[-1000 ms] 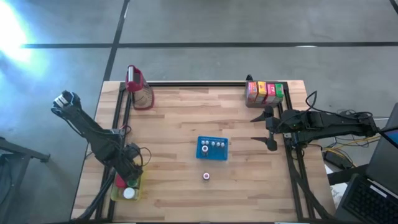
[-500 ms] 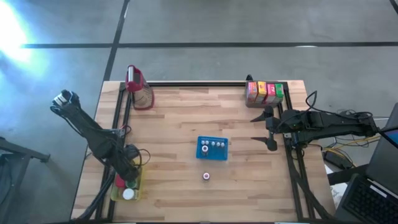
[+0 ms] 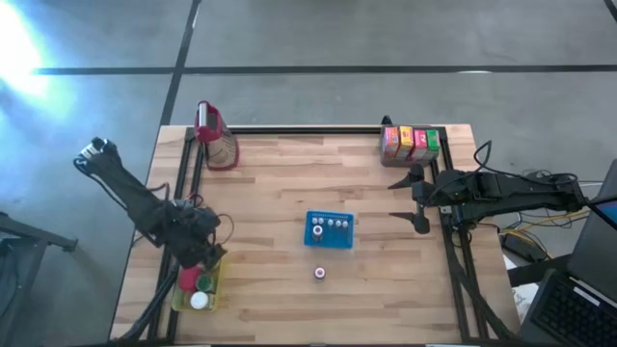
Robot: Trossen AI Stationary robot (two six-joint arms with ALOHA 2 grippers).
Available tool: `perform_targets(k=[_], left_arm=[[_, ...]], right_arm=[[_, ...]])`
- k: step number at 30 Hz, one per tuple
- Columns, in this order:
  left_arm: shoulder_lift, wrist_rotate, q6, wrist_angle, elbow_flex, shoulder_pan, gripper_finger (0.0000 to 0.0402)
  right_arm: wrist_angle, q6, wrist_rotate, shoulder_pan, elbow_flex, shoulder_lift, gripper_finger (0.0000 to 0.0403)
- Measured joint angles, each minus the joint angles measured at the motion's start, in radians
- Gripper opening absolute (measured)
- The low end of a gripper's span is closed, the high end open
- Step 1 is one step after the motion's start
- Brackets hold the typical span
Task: Pick & Place Kitchen Items
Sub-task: Put the large pink food coloring bottle into the blue bin
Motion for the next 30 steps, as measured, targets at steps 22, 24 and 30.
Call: perform_targets(k=[22, 24, 30], left_arm=[[-0.037, -0.471, 0.874, 0.448, 0.018, 0.235, 0.0389], [-0.041, -0.451, 1.013, 0.550, 0.001, 0.273, 0.0390], [-0.088, -0.111, 1.306, 0.908, -0.132, 0.440, 0.0390]], right_arm=[[0.000, -0.001, 0.000, 0.000, 0.000, 0.000, 0.0364], [0.000, 0.001, 0.000, 0.000, 0.000, 0.000, 0.0364], [0.000, -0.001, 0.000, 0.000, 0.000, 0.000, 0.0364]])
